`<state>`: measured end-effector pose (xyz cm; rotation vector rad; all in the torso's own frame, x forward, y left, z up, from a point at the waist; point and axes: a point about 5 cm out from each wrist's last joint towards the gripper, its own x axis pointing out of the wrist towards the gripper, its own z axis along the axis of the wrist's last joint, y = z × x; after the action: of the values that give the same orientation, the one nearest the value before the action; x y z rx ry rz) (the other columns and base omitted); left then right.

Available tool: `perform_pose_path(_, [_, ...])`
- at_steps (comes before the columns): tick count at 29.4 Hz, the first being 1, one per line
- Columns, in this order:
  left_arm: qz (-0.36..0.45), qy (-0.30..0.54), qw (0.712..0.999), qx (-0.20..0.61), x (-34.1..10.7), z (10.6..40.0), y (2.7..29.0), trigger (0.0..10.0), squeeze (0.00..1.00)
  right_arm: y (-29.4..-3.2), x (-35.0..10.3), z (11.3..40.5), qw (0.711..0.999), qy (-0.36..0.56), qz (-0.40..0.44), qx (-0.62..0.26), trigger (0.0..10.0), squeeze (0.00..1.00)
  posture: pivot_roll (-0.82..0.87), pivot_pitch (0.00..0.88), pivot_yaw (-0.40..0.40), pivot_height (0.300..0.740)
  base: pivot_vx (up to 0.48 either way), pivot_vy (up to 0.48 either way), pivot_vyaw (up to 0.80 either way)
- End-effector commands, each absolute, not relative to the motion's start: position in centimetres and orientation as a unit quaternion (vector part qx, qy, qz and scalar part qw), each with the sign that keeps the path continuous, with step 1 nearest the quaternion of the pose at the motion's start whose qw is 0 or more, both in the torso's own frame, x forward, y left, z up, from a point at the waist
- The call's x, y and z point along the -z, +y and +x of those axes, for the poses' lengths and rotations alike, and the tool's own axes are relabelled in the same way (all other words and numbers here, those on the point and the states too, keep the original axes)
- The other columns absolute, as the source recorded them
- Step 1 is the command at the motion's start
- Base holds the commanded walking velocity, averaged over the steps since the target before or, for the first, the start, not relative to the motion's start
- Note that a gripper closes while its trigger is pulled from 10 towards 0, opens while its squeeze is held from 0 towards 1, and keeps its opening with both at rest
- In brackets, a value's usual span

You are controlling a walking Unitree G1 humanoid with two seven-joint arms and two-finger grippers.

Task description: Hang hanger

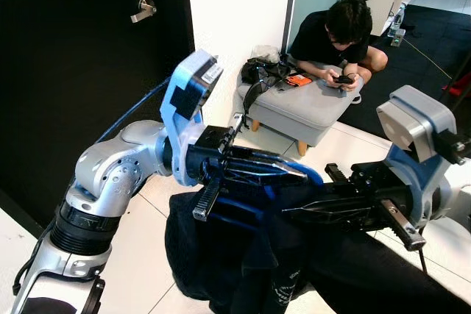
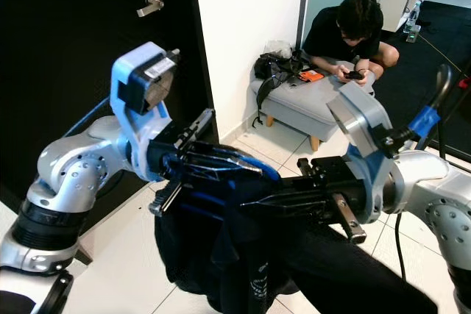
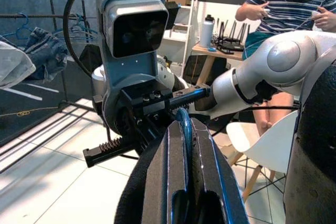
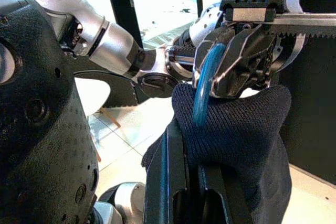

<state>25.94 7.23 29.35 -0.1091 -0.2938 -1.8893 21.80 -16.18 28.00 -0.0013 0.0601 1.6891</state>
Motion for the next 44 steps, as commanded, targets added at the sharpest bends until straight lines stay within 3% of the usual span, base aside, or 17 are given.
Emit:
perform_pose_path(1, [-0.049,-0.133,0.572,0.808,-29.7,25.9,7.3,0.0,0.00,-15.8,-28.2,21.7,0.657,0.016,-0.010,-0.753,0.0,0.00,0.02,0.043,0.039,0.740,0.000,0.000,0.00])
perform_pose_path(7, [-0.045,-0.135,0.577,0.804,-29.7,26.0,7.7,0.0,0.00,-16.2,-27.6,22.0,0.673,0.036,-0.029,-0.738,0.0,0.00,0.02,0.044,0.040,0.740,0.000,0.000,0.00])
perform_pose_path(11, [-0.033,-0.143,0.598,0.788,-30.2,26.8,8.6,0.0,0.00,-17.4,-25.9,22.9,0.714,0.074,-0.075,-0.692,0.0,0.00,0.02,0.043,0.038,0.740,0.000,0.000,0.00])
perform_pose_path(19, [-0.024,-0.141,0.609,0.780,-30.2,27.1,9.3,0.0,0.00,-18.1,-26.3,23.2,0.733,0.062,-0.078,-0.673,0.0,0.00,0.02,0.042,0.039,0.740,0.000,0.000,0.00])
perform_pose_path(22, [-0.007,-0.133,0.631,0.765,-30.0,27.7,10.4,0.0,0.00,-19.3,-27.7,23.4,0.756,0.033,-0.075,-0.650,0.0,0.00,0.02,0.038,0.037,0.740,0.000,0.000,0.00])
perform_pose_path(26, [-0.001,-0.129,0.639,0.758,-29.8,27.9,10.9,0.0,0.00,-19.8,-28.2,23.4,0.763,0.022,-0.075,-0.642,0.0,0.00,0.02,0.038,0.037,0.740,0.000,0.000,0.00])
perform_pose_path(28, [0.013,-0.124,0.660,0.741,-29.6,28.4,11.7,0.0,0.00,-21.0,-28.6,23.2,0.776,0.018,-0.080,-0.625,0.0,0.00,0.02,0.034,0.036,0.740,0.000,0.000,0.00])
perform_pose_path(44, [0.037,-0.122,0.682,0.721,-29.6,29.3,12.5,0.0,0.00,-21.6,-27.2,22.3,0.772,0.059,-0.093,-0.626,0.0,0.00,0.02,0.036,0.046,0.740,0.000,0.000,0.00])
